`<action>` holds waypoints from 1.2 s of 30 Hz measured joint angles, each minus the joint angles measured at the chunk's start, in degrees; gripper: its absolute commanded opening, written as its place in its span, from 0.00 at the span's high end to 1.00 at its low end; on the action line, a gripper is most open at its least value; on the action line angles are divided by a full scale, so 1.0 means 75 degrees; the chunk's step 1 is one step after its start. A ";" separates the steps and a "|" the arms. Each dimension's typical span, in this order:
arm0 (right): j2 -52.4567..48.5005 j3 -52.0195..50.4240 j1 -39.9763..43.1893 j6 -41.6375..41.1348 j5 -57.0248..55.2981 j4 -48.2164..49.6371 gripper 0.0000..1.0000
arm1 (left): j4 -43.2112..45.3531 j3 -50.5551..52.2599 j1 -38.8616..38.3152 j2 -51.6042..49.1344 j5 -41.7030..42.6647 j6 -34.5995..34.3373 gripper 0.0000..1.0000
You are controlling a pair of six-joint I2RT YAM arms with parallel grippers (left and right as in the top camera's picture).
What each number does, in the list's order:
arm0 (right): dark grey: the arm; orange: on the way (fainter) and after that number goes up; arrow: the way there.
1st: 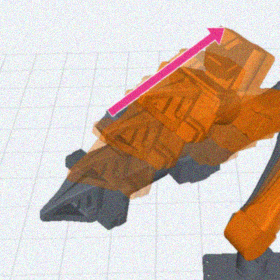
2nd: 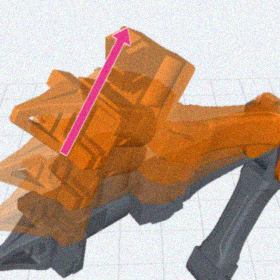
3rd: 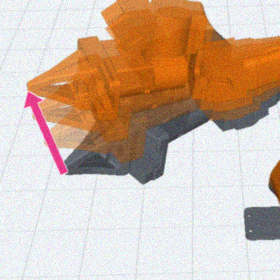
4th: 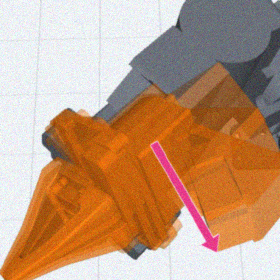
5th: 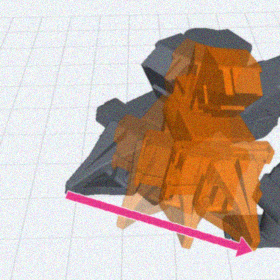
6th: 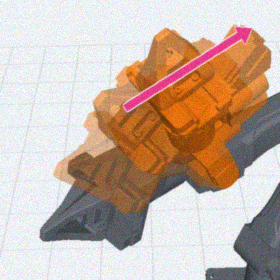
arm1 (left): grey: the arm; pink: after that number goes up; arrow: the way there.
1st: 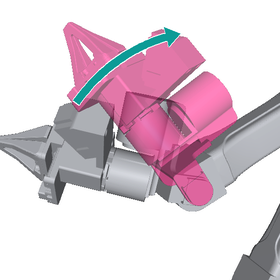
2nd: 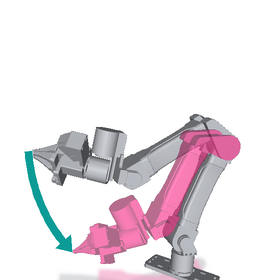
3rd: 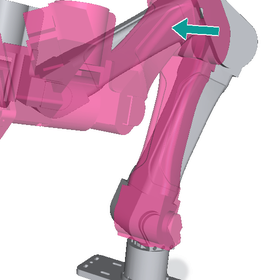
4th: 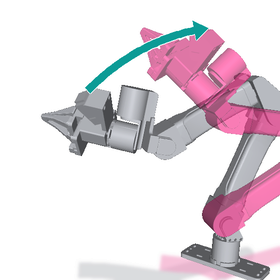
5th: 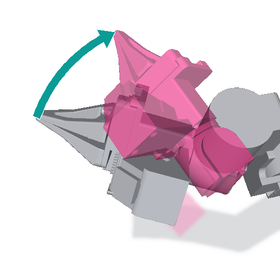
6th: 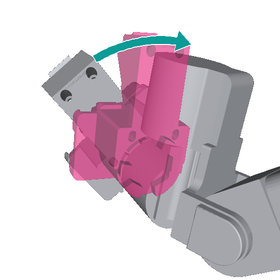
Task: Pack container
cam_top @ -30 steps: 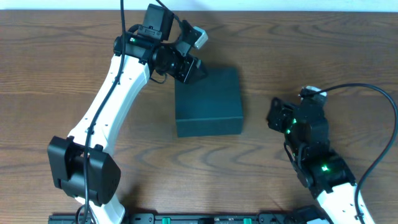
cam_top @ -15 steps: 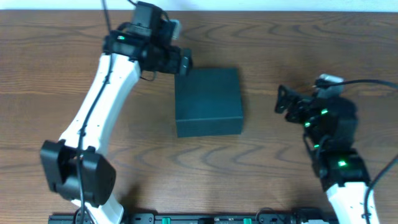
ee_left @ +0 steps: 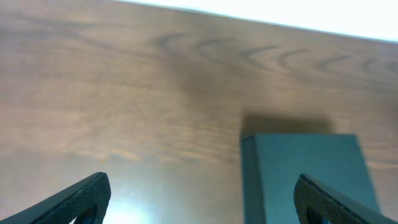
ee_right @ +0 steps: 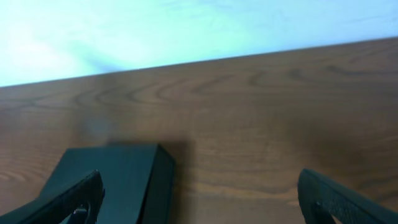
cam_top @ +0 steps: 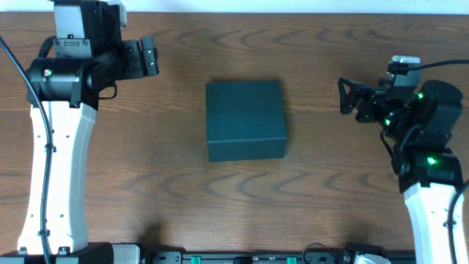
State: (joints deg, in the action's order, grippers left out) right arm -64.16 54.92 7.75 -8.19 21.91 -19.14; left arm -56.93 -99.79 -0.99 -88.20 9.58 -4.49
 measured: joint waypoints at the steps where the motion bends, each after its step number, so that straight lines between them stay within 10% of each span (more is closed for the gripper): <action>1: -0.0035 0.0000 0.0003 0.0017 0.0026 -0.0017 0.01 | -0.0140 0.0000 0.0006 -0.0012 -0.0070 -0.0003 0.05; 36: -0.0146 0.0000 0.0003 0.0085 0.0111 -0.0976 0.01 | -0.1093 0.0023 0.0006 0.0720 -0.1003 0.0227 0.05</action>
State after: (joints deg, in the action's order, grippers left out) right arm -65.25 54.92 7.77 -7.55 22.74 -26.46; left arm -65.12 -99.61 -0.95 -82.81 2.07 -2.79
